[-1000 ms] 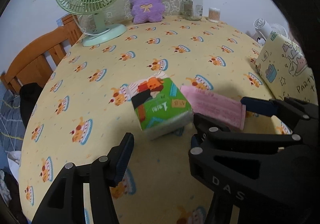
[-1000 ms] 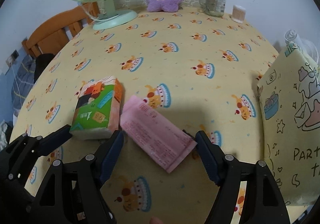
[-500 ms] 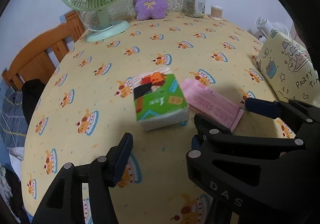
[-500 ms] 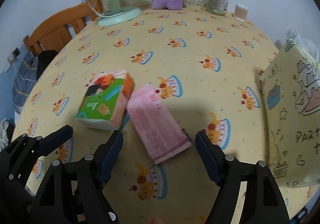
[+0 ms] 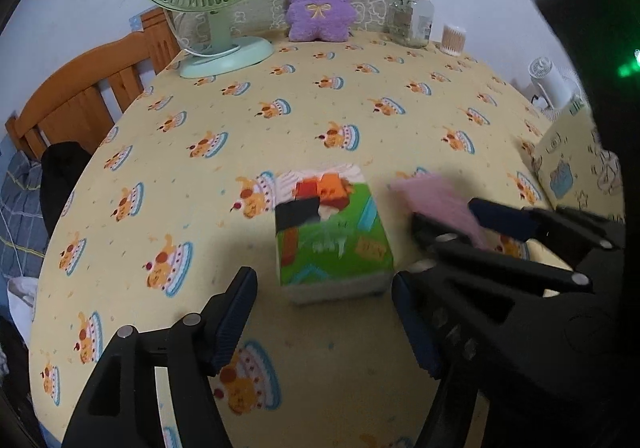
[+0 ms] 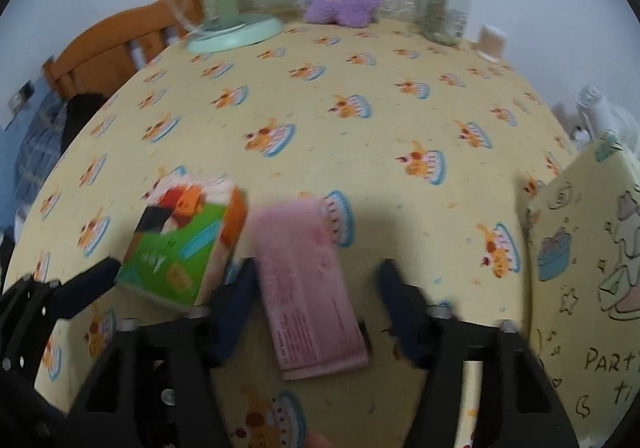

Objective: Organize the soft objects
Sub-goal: 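Grasp the pink packet with the right tool while left tool holds green pack, then lift and carry green pack and pink packet toward the gift box with both tools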

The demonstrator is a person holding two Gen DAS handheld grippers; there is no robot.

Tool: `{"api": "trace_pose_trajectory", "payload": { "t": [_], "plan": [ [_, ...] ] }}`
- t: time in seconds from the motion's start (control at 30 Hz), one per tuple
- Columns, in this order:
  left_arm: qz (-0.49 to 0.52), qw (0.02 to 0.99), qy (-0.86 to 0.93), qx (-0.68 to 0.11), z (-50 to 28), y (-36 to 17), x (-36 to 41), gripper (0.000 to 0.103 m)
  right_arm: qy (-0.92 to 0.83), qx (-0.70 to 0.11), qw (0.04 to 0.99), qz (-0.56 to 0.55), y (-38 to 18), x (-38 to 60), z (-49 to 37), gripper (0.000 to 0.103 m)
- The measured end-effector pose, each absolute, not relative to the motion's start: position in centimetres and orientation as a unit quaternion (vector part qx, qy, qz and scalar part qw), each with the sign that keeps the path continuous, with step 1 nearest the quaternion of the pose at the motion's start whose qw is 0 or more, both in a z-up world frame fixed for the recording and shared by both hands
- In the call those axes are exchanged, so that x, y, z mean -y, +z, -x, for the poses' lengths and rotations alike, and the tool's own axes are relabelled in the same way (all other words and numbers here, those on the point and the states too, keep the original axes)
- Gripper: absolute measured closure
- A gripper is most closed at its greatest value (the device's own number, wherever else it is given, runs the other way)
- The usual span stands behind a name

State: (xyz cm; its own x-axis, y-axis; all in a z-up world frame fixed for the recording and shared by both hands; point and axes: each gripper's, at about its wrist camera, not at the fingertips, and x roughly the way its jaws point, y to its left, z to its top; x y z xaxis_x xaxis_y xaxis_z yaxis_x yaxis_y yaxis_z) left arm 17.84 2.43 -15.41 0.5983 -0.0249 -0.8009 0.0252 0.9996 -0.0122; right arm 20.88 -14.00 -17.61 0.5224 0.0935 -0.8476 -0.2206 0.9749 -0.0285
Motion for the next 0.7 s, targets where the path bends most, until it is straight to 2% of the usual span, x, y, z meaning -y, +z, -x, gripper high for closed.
{"api": "trace_pose_trajectory", "payload": {
  "t": [0.13, 0.23, 0.37, 0.7],
  "plan": [
    [0.009, 0.891, -0.020, -0.453, -18.9, -15.7, -1.9, 0.031, 0.088, -0.481, 0.871, 0.045, -17.4, 14.9, -21.3, 0.061],
    [0.011, 0.897, -0.023, -0.440, -19.2, -15.7, -1.3, 0.050, 0.095, -0.486, 0.868, 0.031, -17.3, 15.4, -21.4, 0.061],
    [0.017, 0.897, -0.016, -0.441, -19.2, -15.6, -0.8, 0.053, 0.099, -0.488, 0.867, 0.019, -17.1, 16.0, -21.5, 0.061],
    [0.006, 0.891, -0.051, -0.452, -16.6, -15.4, 0.9, 0.052, 0.110, -0.483, 0.868, 0.015, -17.0, 16.8, -18.7, 0.061]
  ]
}}
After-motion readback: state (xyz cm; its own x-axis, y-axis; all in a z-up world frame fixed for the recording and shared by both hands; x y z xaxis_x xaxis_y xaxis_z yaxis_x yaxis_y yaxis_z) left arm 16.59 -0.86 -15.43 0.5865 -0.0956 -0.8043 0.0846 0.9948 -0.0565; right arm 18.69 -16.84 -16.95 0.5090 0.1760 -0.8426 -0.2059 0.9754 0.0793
